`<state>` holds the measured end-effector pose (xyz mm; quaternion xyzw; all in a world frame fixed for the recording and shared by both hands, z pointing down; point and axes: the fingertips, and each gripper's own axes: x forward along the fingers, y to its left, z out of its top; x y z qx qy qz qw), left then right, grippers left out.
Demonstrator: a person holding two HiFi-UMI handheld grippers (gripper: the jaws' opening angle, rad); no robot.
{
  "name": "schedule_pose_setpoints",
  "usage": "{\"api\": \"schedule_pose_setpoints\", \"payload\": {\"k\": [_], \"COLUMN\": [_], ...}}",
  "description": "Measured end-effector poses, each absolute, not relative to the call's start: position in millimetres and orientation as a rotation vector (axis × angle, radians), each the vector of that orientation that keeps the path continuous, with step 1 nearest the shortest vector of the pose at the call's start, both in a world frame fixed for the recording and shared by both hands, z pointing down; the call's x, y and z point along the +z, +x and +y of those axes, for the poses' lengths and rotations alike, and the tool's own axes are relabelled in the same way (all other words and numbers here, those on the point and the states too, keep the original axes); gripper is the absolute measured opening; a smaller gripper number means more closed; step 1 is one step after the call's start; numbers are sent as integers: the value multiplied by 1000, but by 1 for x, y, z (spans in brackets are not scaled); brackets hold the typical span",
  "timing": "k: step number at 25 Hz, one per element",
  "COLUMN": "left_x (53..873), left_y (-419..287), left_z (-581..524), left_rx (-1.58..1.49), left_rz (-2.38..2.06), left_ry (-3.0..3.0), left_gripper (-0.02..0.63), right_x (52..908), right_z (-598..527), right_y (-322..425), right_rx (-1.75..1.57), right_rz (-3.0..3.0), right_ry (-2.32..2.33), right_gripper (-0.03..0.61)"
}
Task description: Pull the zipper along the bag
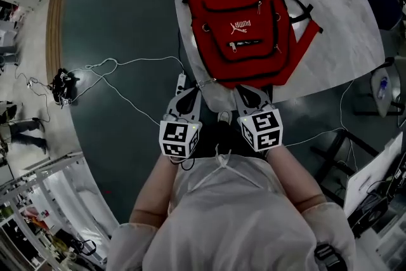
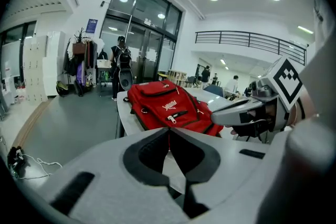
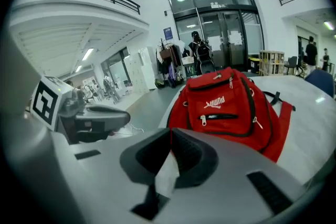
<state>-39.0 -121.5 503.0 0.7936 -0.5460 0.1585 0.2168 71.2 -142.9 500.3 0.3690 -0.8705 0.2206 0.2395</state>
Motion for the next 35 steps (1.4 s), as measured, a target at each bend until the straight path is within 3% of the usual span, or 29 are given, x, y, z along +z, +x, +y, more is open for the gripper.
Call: {"api": "schedule_pose_setpoints", "payload": {"k": [18,20,22,35], "left_x": [605,611,619,635], "left_y": [-31,-27,-22,6], "left_z": [-141,-142,-143,-136], "left_rx": [661,725,778,978], "left_rz": [-1059,-1010,-945,-790], "left_ry": [2227,2252,2271,2303], "left_gripper": [21,51,127,135], "right_x": [603,608,614,627], "right_z": [-155,-156,-158,-164], "right_y": [45,46,47,44], "right_rx": [907,918,922,895], "right_rz": [-2088,-2074,-2059,-1984], "right_ry": [1114,1124,1127,1117], "right_gripper": [28,28,28,26]}}
